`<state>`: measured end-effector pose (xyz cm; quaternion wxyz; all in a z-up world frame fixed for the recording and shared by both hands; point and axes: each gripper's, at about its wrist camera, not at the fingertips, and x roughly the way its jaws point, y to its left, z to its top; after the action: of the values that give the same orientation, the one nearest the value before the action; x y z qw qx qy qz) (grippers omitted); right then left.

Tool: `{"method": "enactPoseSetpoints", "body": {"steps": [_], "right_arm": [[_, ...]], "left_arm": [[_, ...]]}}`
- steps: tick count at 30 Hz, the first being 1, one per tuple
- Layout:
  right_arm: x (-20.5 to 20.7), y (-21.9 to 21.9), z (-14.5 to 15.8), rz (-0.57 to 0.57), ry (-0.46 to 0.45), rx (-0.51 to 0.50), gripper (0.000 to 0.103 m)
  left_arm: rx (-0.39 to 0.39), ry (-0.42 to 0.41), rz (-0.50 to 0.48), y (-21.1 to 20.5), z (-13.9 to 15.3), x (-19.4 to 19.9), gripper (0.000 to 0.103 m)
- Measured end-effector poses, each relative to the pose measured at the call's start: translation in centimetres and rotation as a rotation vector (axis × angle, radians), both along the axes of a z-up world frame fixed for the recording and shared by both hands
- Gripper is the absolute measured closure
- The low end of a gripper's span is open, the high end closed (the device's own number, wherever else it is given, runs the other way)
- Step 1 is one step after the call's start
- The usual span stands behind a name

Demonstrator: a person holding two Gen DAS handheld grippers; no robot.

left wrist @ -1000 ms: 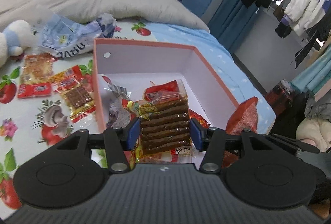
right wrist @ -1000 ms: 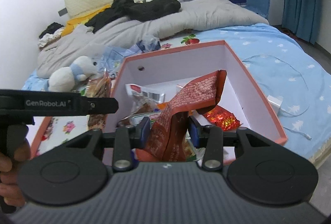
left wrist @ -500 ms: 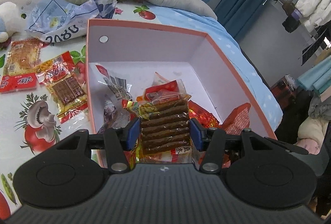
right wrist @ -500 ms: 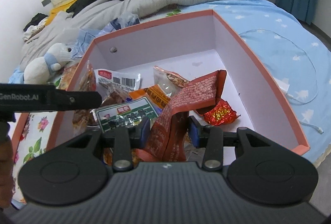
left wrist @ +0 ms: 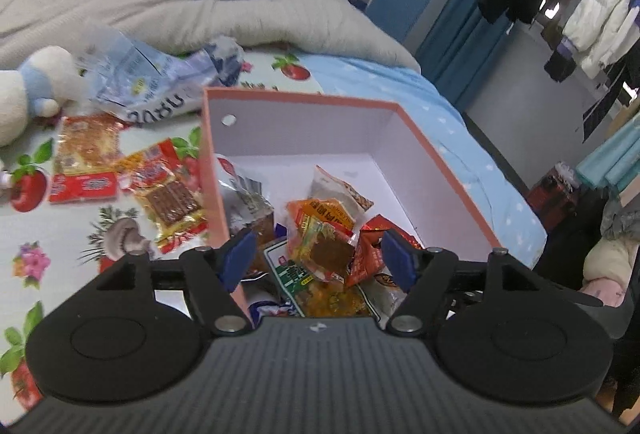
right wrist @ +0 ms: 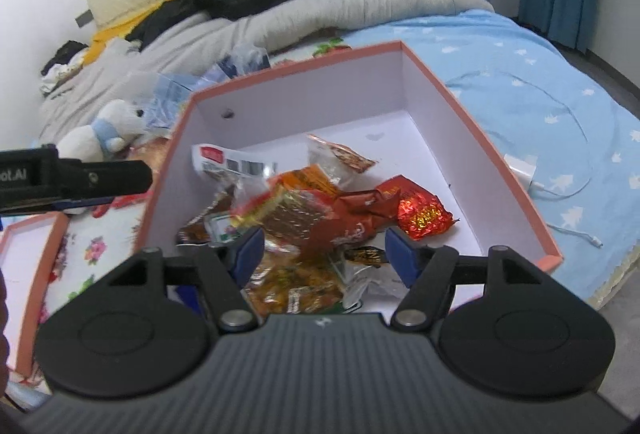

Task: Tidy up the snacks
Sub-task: 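Lower both packets into the deep pink box and open both grippers, then lift both open tools out of the box back toward the snack pile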

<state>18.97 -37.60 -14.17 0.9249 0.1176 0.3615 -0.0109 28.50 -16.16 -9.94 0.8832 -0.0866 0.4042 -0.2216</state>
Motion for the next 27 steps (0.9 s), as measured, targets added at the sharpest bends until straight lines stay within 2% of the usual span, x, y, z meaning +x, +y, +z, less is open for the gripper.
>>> {"method": "enactPoseSetpoints", "body": {"steps": [7,14,21,27], "right_arm": [[-3.2,2.1,2.6,0.027,-0.045,0.007,0.034],[-6.8,4.4,4.7,0.071,-0.098,0.017,0.034],[-10.1,6.8,5.5,0.126,-0.128,0.013,0.034],[-12.3,9.1,5.7,0.178,-0.142,0.037,0.034]], "left_arm": [[-0.041,-0.017,0.042,3.4,2.7,-4.3,0.029],[-0.023,-0.07,0.093,6.8,4.7,-9.2,0.029],[-0.028,-0.108,0.153,10.5,6.2,-15.0,0.029],[-0.047,-0.1,0.224,13.7,6.1,-19.5,0.029]]}}
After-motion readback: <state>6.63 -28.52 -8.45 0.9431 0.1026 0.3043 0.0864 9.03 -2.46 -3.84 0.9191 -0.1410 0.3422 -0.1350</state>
